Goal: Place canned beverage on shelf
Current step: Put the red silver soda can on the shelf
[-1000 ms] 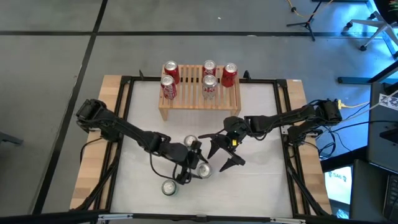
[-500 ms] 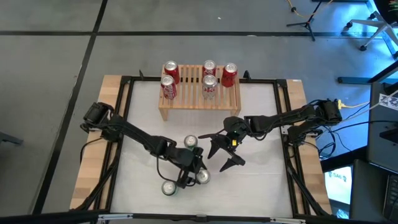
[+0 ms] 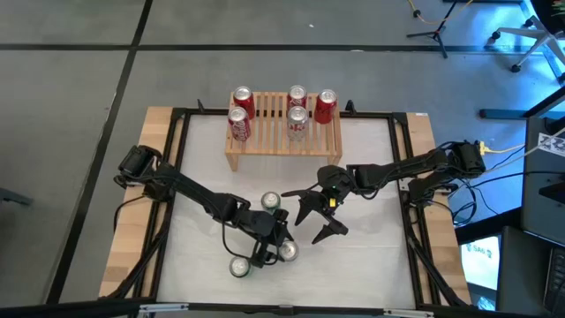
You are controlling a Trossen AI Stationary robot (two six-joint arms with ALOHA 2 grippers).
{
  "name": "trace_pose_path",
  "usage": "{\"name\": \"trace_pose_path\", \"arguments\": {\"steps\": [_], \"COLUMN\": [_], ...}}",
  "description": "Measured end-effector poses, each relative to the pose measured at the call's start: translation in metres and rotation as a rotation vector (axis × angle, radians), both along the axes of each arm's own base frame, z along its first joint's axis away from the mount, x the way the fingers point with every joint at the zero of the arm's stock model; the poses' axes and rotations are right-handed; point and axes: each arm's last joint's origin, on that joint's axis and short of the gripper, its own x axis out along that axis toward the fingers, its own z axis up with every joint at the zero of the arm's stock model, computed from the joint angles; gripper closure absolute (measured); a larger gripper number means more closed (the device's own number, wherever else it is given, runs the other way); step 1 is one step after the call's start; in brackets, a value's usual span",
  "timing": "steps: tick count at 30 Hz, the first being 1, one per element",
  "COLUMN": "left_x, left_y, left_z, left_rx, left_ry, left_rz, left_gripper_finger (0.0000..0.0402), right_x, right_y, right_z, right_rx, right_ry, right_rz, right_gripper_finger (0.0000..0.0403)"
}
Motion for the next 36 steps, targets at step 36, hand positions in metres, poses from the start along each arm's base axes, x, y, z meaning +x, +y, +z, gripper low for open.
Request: {"name": "trace_pose_path", "arguments": {"steps": [36], "left_x": [0.0003], "left_y": [0.0007], "left_z": [0.0000], "left_rx": [0.009], "left_ry": [-0.003], "left_rz": [0.024], "left_gripper_finger": [0.0100], "right_x": [0.0000], "right_y": [0.0000], "right_z": [0.0001], "right_rx": [0.000], "right_ry": [0.000], "right_rz": [0.000], "right_gripper_finger": [0.0017]}}
